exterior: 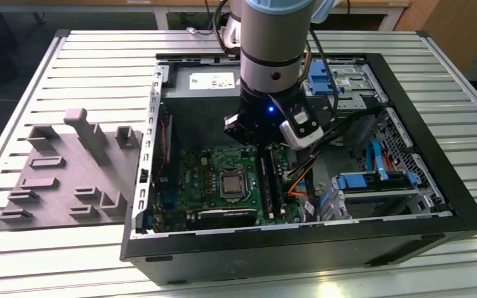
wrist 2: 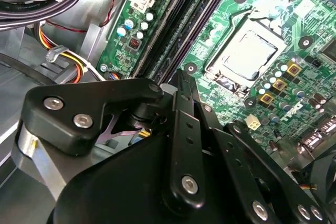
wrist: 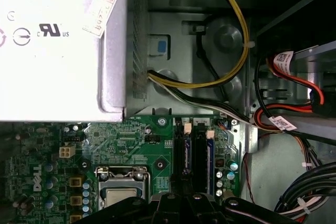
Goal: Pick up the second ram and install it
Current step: 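Press down the second ram until it locks into place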
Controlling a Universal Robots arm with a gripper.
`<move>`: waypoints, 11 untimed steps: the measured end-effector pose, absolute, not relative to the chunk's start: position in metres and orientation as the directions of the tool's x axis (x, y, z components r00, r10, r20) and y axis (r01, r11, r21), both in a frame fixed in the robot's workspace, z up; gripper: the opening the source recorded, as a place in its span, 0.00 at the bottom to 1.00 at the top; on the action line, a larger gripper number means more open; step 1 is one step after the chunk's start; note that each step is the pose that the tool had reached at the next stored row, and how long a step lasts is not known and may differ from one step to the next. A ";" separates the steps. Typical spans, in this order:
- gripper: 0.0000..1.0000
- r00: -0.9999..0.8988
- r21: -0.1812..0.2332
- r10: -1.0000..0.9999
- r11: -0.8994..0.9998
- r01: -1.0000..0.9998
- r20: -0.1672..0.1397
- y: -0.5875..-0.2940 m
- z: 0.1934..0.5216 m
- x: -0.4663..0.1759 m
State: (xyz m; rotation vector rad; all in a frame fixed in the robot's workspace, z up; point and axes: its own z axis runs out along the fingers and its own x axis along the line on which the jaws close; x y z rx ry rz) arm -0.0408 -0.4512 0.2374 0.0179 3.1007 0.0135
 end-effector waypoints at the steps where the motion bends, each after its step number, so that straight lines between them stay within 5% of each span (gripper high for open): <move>1: 0.11 -0.999 0.009 0.012 1.000 0.011 -0.041 -0.451 0.237 -0.041; 11: 0.11 -0.999 0.009 0.012 1.000 0.011 -0.041 -0.449 0.237 -0.039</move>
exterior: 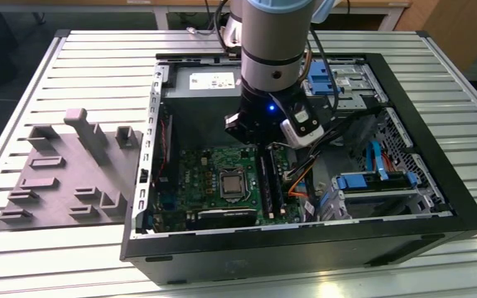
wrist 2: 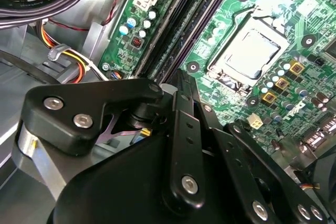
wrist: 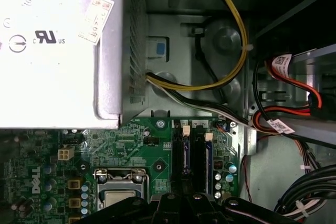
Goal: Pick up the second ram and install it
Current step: 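Press down the second ram until it locks into place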
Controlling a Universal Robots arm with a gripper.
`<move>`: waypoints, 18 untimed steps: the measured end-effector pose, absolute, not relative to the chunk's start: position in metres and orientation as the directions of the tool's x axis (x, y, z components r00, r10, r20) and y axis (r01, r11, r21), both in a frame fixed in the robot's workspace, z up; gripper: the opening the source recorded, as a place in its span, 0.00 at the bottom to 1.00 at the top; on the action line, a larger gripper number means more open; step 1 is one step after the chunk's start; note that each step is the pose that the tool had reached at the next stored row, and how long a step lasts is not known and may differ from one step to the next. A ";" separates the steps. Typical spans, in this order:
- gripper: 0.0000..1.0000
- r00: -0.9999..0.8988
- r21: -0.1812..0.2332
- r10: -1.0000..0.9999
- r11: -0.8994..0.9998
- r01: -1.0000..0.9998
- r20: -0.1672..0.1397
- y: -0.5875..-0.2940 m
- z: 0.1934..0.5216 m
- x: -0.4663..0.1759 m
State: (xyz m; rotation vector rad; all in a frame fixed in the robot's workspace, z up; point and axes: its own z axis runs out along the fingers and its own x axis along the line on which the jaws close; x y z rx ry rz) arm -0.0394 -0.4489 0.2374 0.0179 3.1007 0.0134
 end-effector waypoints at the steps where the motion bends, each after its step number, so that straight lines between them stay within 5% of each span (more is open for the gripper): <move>1: 0.11 -0.999 0.009 0.012 1.000 0.011 -0.041 -0.449 0.237 -0.039; 18: 0.11 -0.999 0.009 0.012 1.000 0.011 -0.041 -0.443 0.237 -0.036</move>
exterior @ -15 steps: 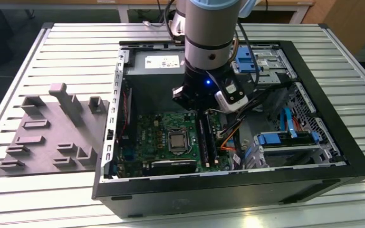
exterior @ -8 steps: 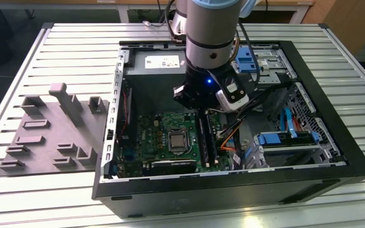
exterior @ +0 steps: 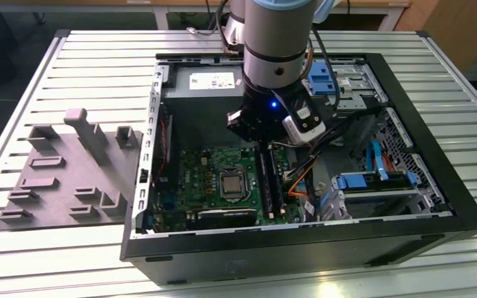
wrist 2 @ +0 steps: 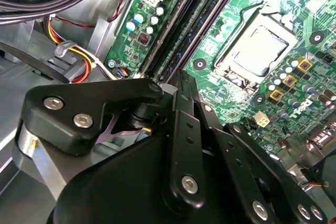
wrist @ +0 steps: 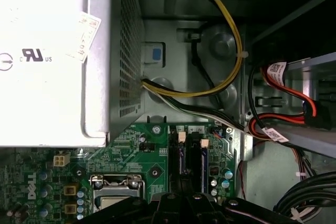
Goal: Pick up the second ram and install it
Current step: 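Press down the second ram until it locks into place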
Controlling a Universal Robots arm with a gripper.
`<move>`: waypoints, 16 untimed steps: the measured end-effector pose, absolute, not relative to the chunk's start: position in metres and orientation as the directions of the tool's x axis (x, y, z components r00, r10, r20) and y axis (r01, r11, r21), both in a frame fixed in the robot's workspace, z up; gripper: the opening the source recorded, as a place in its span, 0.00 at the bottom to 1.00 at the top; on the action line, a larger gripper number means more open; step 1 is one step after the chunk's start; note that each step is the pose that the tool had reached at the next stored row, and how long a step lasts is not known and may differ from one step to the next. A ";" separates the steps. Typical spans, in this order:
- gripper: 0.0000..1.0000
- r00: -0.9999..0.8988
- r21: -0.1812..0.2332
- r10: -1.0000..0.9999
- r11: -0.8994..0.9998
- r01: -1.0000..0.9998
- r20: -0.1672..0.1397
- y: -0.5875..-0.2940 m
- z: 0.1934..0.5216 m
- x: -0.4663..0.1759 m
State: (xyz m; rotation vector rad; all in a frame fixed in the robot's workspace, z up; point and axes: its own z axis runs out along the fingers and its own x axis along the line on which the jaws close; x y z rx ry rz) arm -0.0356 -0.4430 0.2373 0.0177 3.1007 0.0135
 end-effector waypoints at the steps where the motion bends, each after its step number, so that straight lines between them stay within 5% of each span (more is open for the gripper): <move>1: 0.11 -0.999 0.009 0.012 1.000 0.011 -0.041 -0.443 0.237 -0.035; 16: 0.11 -0.999 0.009 0.012 1.000 0.011 -0.041 -0.438 0.235 -0.033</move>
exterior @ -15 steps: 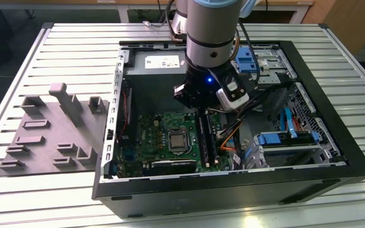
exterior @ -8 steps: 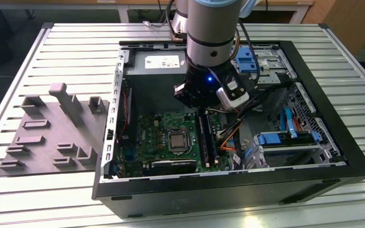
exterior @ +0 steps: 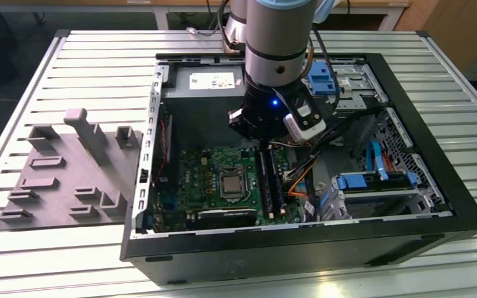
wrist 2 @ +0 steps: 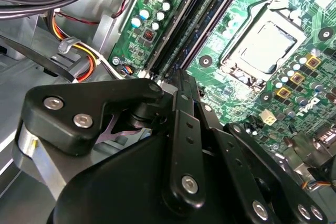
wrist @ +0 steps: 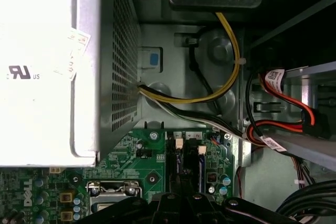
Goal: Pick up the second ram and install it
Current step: 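Press down the second ram until it locks into place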
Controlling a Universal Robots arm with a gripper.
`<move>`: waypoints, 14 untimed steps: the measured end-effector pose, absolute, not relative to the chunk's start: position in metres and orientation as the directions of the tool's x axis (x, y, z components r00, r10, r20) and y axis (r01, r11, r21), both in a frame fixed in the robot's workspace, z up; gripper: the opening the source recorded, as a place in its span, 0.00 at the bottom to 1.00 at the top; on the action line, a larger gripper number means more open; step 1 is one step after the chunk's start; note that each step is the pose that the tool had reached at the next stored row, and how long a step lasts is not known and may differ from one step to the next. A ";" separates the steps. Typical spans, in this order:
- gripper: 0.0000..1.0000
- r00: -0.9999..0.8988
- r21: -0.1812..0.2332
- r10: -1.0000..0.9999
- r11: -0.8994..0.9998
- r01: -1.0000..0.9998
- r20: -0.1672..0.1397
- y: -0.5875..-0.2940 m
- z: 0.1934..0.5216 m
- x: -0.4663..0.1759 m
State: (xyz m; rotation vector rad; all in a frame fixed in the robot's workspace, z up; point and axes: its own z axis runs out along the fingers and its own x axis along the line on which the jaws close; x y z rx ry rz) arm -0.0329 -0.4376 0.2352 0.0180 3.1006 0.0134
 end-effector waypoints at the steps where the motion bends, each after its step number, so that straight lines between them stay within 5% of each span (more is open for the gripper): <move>1: 0.11 -0.999 0.009 0.012 1.000 0.011 -0.041 -0.438 0.235 -0.033; 14: 0.11 -0.999 0.009 0.012 1.000 0.011 -0.041 -0.437 0.231 -0.033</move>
